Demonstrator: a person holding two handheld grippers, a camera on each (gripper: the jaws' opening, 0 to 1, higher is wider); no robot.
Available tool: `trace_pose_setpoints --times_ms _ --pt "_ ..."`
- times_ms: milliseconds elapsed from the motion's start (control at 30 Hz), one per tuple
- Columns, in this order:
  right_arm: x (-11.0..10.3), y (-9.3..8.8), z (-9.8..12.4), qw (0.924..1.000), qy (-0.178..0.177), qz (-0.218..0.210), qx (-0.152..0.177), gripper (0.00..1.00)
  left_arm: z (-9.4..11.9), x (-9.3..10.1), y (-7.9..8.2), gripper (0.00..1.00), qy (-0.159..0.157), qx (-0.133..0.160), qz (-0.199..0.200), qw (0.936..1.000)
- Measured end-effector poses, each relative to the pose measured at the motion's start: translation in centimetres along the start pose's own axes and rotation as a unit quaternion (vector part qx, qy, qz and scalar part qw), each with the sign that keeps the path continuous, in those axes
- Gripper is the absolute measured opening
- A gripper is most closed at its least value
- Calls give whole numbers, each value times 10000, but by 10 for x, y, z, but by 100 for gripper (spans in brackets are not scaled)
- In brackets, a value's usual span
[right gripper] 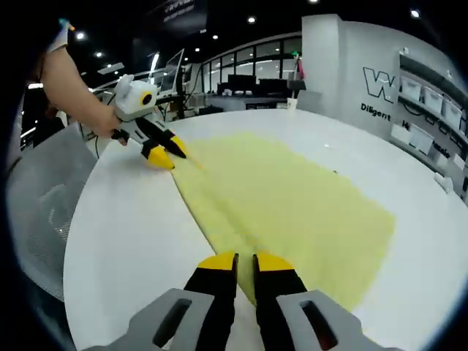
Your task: Fold the garment on the visible template until the final outline fits inside the template.
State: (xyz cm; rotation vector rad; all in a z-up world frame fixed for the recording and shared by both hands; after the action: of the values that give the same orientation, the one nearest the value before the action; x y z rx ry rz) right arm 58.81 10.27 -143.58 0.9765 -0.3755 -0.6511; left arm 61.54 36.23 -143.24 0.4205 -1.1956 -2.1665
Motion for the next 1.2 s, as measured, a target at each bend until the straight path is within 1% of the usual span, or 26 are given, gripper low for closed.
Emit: trace_pose_setpoints --times_ms 67,100,133,167,200,233,267,400,433,467,500,533,567,633,667,767,800,867,933,1000,1033,1067,1100,1133,1200 --pt "6 -5 8 9999 -76 -79 -11 6 9 -7 -4 20 96 -13 14 10000" --pt "11 -9 15 9997 -171 -138 -43 6 13 -11 -6 18 138 -8 63 9999" --pt "15 -11 19 9995 -246 -204 -62 6 15 -14 -8 19 195 -16 64 9998" --pt "20 -15 25 9990 -326 -311 -64 6 18 -17 -11 22 172 -10 214 9996" --pt "23 -17 28 9987 -365 -337 -75 6 21 -21 -13 27 292 16 335 9990" --pt "24 -20 33 9985 -402 -362 -98 5 24 -25 -15 30 359 28 418 9985" --pt "26 -21 35 9983 -425 -384 -117 3 27 -29 -17 29 386 23 422 9984" --pt "26 -24 43 9975 -510 -452 -193 4 31 -28 -21 29 412 -55 395 9984" --pt "28 -25 46 9968 -582 -511 -210 4 32 -28 -23 29 429 -94 397 9982" --pt "30 -26 49 9950 -679 -709 -169 4 34 -28 -23 28 472 -92 433 9979" --pt "33 -28 51 9941 -749 -776 -149 6 36 -29 -23 27 508 -99 461 9976" --pt "36 -33 56 9929 -858 -768 -286 9 39 -31 -25 26 561 -122 528 9970" --pt "37 -39 60 9913 -901 -859 -432 13 41 -32 -27 25 597 -180 568 9964" --pt "39 -45 72 9875 -1063 -1055 -497 15 47 -32 -27 24 662 -203 598 9958" --pt "39 -45 75 9880 -1068 -1007 -488 15 51 -32 -25 24 687 -107 656 9954" --pt "40 -39 91 9849 -1264 -1138 -335 17 60 -28 -15 25 751 94 764 9942" --pt "39 -37 93 9840 -1302 -1175 -301 18 62 -27 -14 26 745 121 790 9940" --pt "35 -32 99 9831 -1372 -1191 -222 22 67 -23 -8 33 765 223 824 9934" --pt "29 -24 105 9816 -1453 -1237 -113 27 74 -17 0 44 812 422 987 9909" --pt "23 -17 111 9791 -1554 -1314 61 29 83 -10 8 50 854 583 1062 9890" --pt "20 -16 113 9783 -1568 -1349 73 32 88 -6 11 52 884 677 1145 9872" --pt "16 -15 114 9777 -1595 -1367 79 34 91 -4 12 55 894 709 1163 9866" --pt "10 -10 117 9768 -1623 -1383 184 36 95 -1 12 58 913 714 1180 9862" --pt "6 -8 118 9761 -1638 -1414 221 38 99 5 14 64 941 765 1198 9854" --pt "-7 -4 121 9746 -1649 -1485 302 44 108 14 18 69 966 895 1251 9834"
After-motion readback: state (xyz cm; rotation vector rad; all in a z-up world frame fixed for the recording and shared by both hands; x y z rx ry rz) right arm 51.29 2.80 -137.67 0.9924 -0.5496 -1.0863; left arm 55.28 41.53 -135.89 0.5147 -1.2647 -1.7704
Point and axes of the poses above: the point that each gripper's makers call its tool centre point, and the gripper's own axes: z roughly backward along the fingers, x roughly to its right, y roughly out of its top, the point moved 1 cm from there along z, roughly backward along the fingers, and after that the axes turned 4 degrees about x, right-handed, at the moved point
